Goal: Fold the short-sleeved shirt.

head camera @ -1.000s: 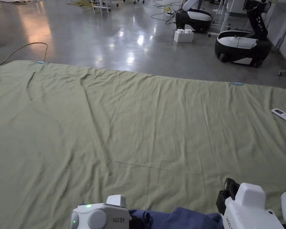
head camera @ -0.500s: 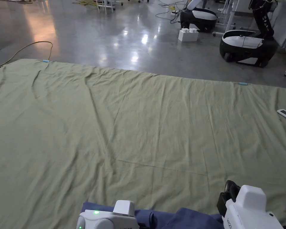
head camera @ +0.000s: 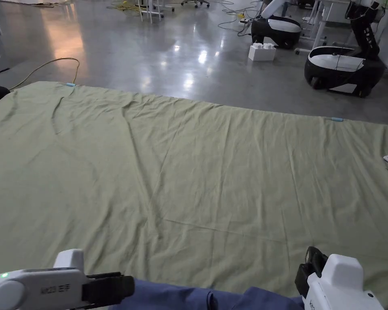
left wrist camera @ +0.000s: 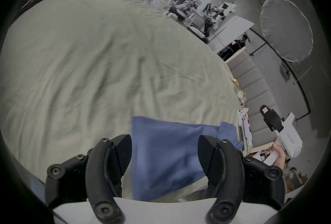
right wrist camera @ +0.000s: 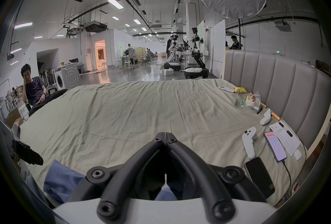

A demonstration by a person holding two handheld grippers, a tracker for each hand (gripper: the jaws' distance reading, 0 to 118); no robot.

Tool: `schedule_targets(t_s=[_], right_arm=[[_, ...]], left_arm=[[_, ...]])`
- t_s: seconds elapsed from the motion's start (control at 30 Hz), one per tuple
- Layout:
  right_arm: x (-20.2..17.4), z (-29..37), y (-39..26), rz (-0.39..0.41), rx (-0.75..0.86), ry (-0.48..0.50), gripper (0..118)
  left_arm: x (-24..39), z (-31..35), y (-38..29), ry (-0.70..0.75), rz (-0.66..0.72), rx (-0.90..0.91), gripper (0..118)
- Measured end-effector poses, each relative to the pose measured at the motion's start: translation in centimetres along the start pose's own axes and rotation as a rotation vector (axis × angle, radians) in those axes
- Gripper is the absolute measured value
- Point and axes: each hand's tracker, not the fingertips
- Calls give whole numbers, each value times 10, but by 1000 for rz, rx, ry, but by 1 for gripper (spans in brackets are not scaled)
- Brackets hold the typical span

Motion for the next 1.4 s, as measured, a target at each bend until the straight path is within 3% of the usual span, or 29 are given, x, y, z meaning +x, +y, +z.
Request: schedule_targets(t_s=[0.2,0.4,0.47,0.5,0.53,0.57,0.63,0.73,1.07,1.23,1.4], right_arm=[[-5,0,-2,-4,-9,8,1],[-7,0,-3,0,-21,9,1],[-8,0,-4,1,-25,9,1],[-8,0,-4,1,-26,8,1],[-8,0,-4,0,-27,7,1],[-9,1,-4,-1,-28,6,1],[-9,1,-5,0,-31,6,1],[-10,1,-4,1,-35,7,1],[-10,1,1,4,-16,15,1],[-10,1,5,9,8,19,1],[-11,-1,7,5,13,29,1]], left_arm=[[-54,-21,-21,-156,173,-149,78],[-70,-45,-29,-424,356,-118,76],[-70,-52,-35,-452,365,-119,65],[-67,-55,-34,-459,357,-105,46],[-66,-57,-35,-451,363,-102,26],[-64,-61,-36,-433,370,-107,19],[-59,-67,-39,-336,348,-127,19],[-56,-59,-36,-381,368,-98,17],[-27,1,7,-335,201,12,14],[-5,53,33,-221,124,51,14],[14,89,49,29,-31,81,14]])
